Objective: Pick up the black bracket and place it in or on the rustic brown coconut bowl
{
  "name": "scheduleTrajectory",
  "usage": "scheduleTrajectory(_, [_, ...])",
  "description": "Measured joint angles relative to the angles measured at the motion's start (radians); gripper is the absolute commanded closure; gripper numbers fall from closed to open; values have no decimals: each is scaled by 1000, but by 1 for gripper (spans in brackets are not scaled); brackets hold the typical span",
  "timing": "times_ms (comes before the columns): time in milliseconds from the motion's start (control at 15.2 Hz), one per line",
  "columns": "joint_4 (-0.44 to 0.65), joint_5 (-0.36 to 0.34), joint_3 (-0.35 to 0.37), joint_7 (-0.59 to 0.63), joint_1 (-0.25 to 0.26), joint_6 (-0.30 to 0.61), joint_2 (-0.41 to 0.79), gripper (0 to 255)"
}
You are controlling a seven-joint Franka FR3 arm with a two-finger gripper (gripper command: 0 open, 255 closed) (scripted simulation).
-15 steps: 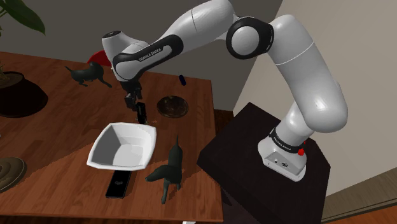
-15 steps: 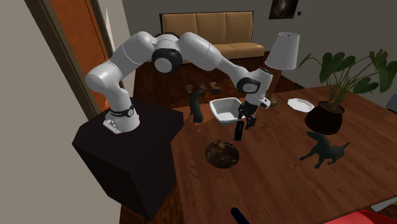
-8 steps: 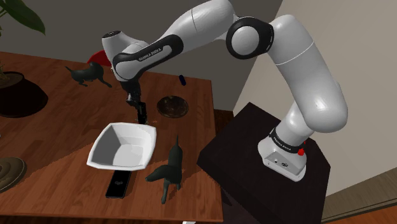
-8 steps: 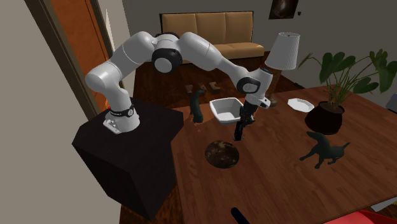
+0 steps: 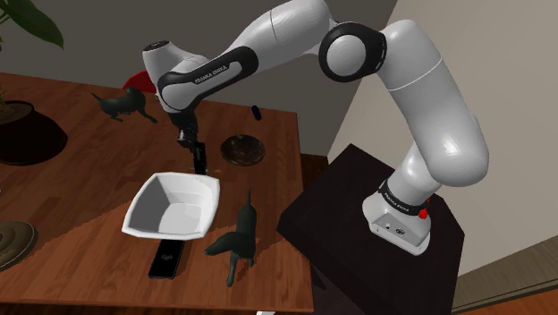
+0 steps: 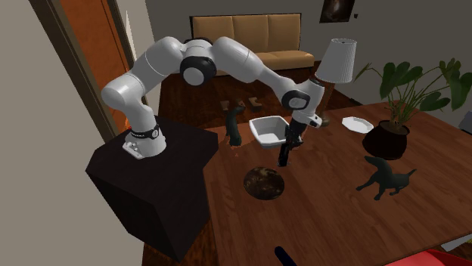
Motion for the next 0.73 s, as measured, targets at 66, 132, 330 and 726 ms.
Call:
scheduleTrajectory(66, [-5, 1, 1, -1, -2, -5, -9, 255])
scheduleTrajectory(132, [-5, 3, 3, -1, -2, -12, -17, 255])
scheduleTrajectory(330, [-4, 6, 6, -3, -4, -34, -38, 255])
scheduleTrajectory(726, [-1, 15, 14, -6, -6, -83, -84, 255])
